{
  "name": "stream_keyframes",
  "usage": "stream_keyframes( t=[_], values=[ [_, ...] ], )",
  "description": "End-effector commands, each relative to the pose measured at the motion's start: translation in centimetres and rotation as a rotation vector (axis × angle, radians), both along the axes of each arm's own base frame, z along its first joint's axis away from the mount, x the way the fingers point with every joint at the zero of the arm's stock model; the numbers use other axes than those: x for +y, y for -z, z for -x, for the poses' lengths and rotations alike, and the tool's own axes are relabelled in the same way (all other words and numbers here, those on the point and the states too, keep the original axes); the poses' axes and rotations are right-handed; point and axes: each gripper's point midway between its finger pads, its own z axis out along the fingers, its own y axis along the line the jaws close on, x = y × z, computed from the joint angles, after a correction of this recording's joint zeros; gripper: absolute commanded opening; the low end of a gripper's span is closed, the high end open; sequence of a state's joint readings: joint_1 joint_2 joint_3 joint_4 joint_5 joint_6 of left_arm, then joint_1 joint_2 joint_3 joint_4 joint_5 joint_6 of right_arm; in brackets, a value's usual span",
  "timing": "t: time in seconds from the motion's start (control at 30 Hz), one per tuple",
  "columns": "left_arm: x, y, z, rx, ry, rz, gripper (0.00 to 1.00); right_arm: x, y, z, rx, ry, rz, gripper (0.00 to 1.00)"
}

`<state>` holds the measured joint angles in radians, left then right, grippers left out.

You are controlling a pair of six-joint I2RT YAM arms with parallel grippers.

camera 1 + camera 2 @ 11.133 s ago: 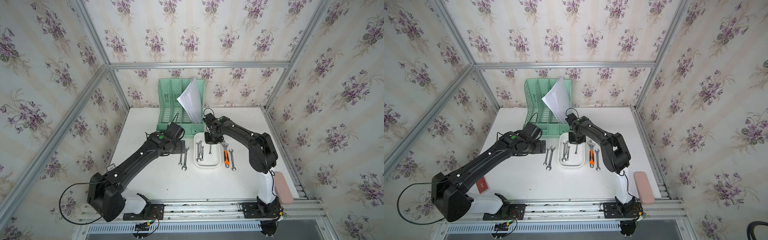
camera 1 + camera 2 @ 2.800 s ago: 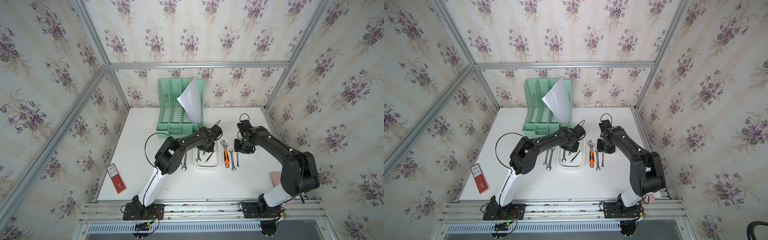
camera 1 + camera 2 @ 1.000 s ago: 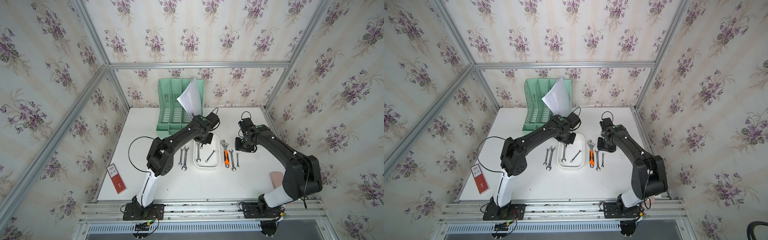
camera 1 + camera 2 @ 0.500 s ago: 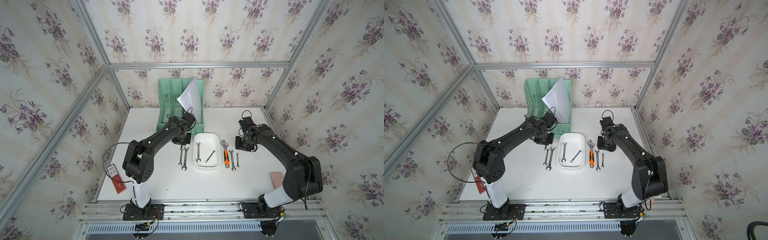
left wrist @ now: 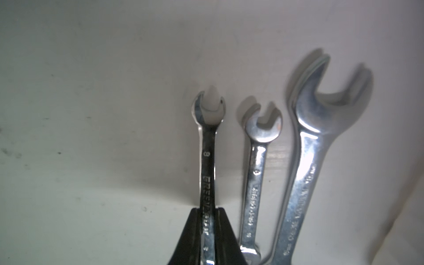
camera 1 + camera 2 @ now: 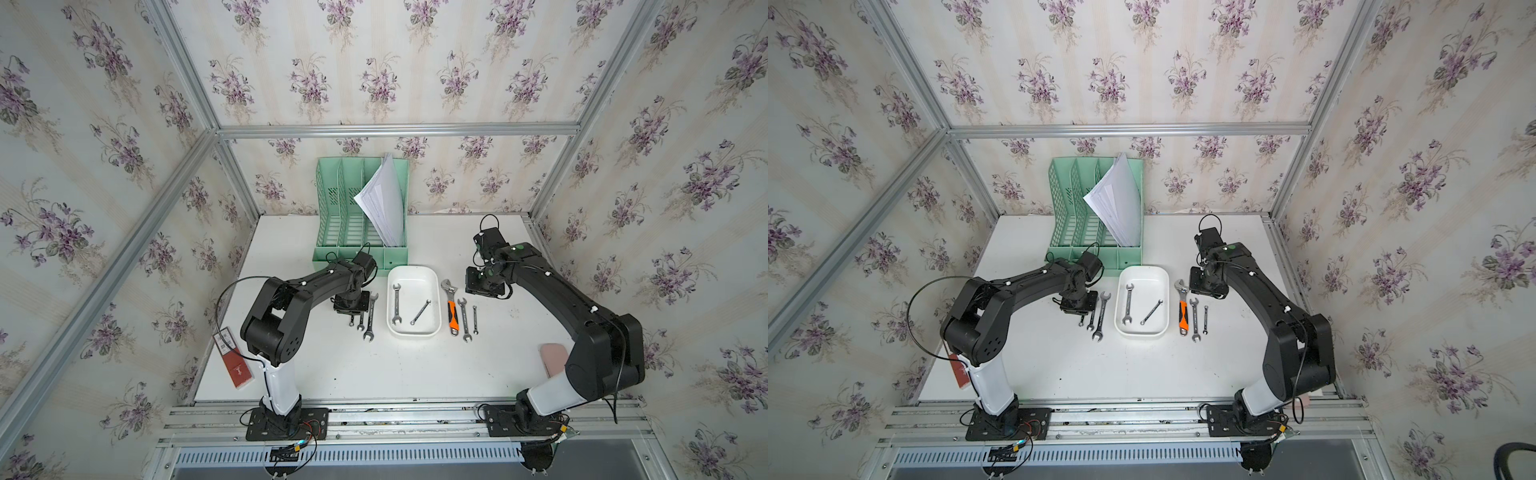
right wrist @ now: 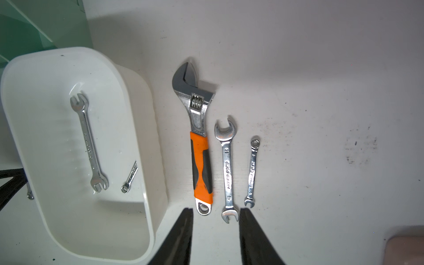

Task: Take out the wrench from the storage box
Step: Place the wrench at the center of the board, then pick up the wrench from the storage box.

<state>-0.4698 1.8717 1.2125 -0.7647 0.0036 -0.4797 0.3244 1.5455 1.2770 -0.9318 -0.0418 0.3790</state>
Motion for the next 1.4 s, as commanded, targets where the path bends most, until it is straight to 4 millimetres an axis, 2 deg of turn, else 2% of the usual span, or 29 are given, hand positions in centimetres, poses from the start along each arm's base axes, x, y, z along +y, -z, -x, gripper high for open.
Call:
stream_keyframes(
  t=[0.0,0.27,0.47,0.6,0.8,1.07,1.1,1.17,1.2,1.37],
  values=[
    [-0.1,0.3,-0.2,-0.013,-0.008,0.016,0.15,0.5,-0.7,0.2,0.005,0.007,-0.007,0.39],
    [0.3,0.5,1.0,0.005,-0.037,0.023,0.2,3.3,-2.2,0.0,-0.026,-0.03,-0.034,0.38],
    [0.6,-0.4,1.7,-0.002,-0.058,0.033,0.37,7.8,-2.4,-0.6,-0.058,-0.078,-0.104,0.38],
    [0.9,-2.5,1.8,-0.042,-0.057,0.038,0.45,11.6,-0.9,-0.3,-0.032,-0.144,-0.115,0.38],
    [1.6,-6.3,1.9,-0.118,-0.063,0.051,0.51,15.2,1.4,-0.3,0.003,-0.2,-0.103,0.39],
    [2.9,-10.7,1.9,-0.233,-0.086,0.083,0.55,17.5,4.2,-0.7,0.034,-0.221,-0.086,0.41],
    [3.0,-11.3,1.9,-0.25,-0.088,0.085,0.6,17.8,4.5,-0.7,0.041,-0.227,-0.086,0.42],
    [3.2,-11.8,1.9,-0.269,-0.091,0.083,0.63,18.2,5.1,-0.9,0.041,-0.23,-0.08,0.44],
    [3.4,-12.8,2.0,-0.299,-0.096,0.096,0.65,18.5,5.4,-0.9,0.045,-0.232,-0.08,0.44],
    [3.7,-14.0,2.1,-0.338,-0.11,0.105,0.7,19.2,7.2,-1.3,0.068,-0.238,-0.075,0.46]
  ],
)
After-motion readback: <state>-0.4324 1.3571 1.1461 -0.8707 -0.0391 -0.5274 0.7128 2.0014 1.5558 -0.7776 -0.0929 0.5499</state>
